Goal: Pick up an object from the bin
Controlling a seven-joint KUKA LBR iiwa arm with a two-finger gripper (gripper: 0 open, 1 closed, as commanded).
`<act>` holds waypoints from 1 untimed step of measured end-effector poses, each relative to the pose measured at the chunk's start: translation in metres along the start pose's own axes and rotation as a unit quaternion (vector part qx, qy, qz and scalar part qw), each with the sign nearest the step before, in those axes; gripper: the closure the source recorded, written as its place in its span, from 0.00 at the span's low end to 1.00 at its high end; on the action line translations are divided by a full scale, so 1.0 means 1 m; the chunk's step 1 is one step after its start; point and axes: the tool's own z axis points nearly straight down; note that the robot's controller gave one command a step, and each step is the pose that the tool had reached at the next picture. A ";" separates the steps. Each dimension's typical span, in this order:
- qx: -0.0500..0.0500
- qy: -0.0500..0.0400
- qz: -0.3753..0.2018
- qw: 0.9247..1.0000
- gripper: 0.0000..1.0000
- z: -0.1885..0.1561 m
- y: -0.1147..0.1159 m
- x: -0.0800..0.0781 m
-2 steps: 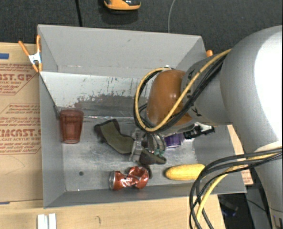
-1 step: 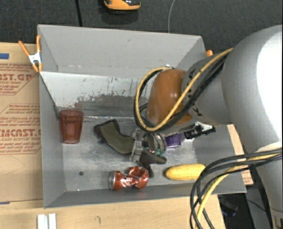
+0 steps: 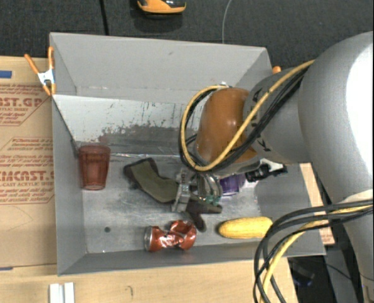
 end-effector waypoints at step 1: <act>0.000 -0.001 0.000 1.000 1.00 -0.010 0.000 -0.001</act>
Offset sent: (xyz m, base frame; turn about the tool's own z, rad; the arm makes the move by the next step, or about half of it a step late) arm 0.0002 -0.0001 0.0207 0.0000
